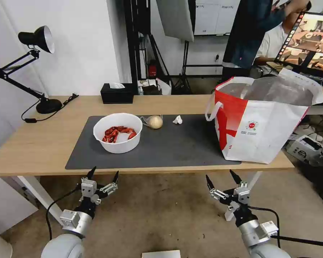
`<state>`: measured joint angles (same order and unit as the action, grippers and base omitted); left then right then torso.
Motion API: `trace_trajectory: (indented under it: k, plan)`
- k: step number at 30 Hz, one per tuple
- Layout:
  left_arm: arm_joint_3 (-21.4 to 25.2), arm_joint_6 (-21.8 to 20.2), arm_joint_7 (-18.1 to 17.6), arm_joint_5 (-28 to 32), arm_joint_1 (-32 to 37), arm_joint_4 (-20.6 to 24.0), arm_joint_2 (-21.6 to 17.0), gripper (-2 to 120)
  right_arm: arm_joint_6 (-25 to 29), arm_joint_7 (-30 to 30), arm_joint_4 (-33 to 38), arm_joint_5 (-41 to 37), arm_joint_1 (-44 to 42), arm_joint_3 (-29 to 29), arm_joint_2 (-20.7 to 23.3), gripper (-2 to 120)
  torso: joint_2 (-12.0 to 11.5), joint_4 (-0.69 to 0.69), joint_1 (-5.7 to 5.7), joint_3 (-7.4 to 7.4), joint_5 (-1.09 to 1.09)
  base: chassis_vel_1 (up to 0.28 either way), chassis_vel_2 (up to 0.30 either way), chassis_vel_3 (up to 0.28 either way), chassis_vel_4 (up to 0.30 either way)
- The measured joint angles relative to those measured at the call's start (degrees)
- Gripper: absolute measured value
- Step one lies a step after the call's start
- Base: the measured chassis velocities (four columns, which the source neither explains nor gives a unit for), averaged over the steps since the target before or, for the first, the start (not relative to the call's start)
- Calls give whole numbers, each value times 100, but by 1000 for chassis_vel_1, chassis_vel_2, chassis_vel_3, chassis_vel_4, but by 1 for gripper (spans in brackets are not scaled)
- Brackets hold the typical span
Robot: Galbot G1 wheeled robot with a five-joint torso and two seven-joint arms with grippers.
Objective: Pick up the trash from the table and place it into the takeout bag.
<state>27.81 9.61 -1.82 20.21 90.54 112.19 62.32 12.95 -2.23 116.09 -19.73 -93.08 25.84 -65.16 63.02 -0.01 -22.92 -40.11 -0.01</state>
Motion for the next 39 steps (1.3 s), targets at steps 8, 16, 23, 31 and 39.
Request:
trace_trajectory:
  k: [8, 16, 23, 31, 39]
  plan:
    - [74, -4, -2, 72, -6, 38, -52, 100, -551, 162, 38, -382, 1256, -875, 597, 100, 0, 2, 0, -1, 0, 0, 0, 0, 0]
    - [103, -30, -15, 48, 45, 71, -39, 100, -862, 543, -553, -705, 2975, -2069, 932, 100, 0, 1, 0, -1, 0, 0, 0, 0, 0]
    - [132, -37, -20, 47, 55, 64, 18, 100, -1138, 1092, -1204, -903, 4317, -3027, 743, 100, 0, 2, -1, -1, -1, 0, 0, 0, 0]
    - [144, -38, -32, 14, 49, -15, 22, 100, -1762, 2066, -2094, -1799, 5629, -3694, 129, 100, 0, 1, -1, -1, -1, 0, 0, 0, 0]
    - [136, -38, -34, 14, 46, -26, 30, 100, -2119, 2636, -2815, -2140, 6383, -3973, -269, 100, -1, 1, -1, -1, 0, 0, 0, 0, 0]
